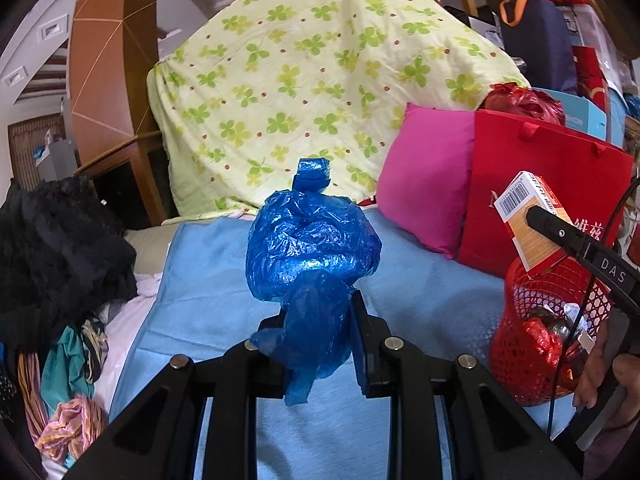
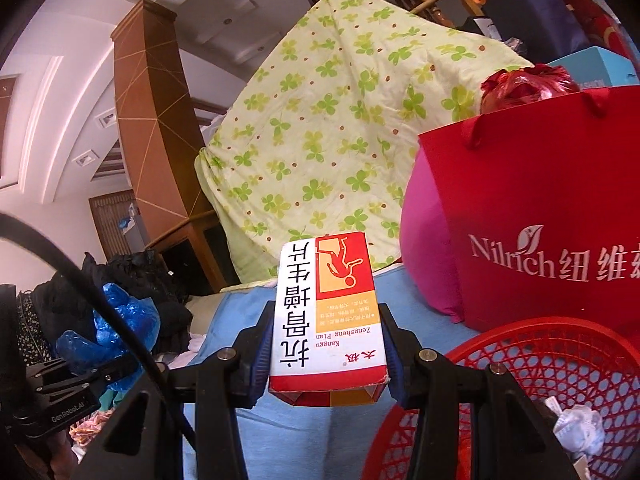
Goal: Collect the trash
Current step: 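Carry blue bag in left tool and medicine box in right tool over red basket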
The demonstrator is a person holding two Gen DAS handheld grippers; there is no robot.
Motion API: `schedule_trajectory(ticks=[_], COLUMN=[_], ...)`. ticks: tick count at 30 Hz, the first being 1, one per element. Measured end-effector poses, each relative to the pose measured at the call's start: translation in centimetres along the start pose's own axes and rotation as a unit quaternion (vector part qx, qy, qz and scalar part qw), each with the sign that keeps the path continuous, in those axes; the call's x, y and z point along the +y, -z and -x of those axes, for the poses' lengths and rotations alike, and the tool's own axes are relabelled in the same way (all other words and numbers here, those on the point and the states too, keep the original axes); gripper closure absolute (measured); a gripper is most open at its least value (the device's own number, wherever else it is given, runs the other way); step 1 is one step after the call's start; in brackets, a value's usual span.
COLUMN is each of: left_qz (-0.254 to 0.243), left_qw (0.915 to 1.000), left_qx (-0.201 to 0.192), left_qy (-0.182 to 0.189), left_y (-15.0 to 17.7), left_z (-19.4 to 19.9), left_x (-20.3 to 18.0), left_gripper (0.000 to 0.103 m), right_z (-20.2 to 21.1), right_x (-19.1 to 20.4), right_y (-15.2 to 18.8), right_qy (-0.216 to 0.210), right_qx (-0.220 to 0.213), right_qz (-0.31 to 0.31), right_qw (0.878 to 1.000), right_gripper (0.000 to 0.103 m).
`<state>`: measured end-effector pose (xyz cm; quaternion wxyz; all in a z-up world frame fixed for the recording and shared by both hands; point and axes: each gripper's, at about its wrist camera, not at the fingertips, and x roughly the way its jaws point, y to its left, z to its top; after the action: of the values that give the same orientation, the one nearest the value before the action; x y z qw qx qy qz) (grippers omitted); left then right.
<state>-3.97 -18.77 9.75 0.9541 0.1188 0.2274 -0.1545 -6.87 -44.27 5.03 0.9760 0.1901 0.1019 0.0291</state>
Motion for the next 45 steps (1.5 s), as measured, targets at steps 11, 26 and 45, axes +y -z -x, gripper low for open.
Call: schedule_trajectory(ticks=[11,26,45], left_qz=[-0.027,-0.051,-0.062], left_qw=[0.9996,0.9985,0.9976], left_qx=[-0.005,-0.006,-0.001], left_qy=[0.01,0.021,0.029], left_y=[-0.7,-0.9,-1.0], left_z=[0.3,0.4,0.0], left_x=[-3.0,-5.9,-6.8], left_gripper=[0.077,0.077,0.077], right_z=[1.2,2.5,3.5], right_x=[-2.6,-4.5,-5.3], right_y=[-0.8,-1.3,-1.2], right_qy=[0.005,0.008,0.013], right_qx=[-0.009,-0.019,-0.022], right_qz=[-0.021,-0.036,-0.049], right_qw=[1.0,0.999,0.998], right_gripper=[0.053,0.053,0.053])
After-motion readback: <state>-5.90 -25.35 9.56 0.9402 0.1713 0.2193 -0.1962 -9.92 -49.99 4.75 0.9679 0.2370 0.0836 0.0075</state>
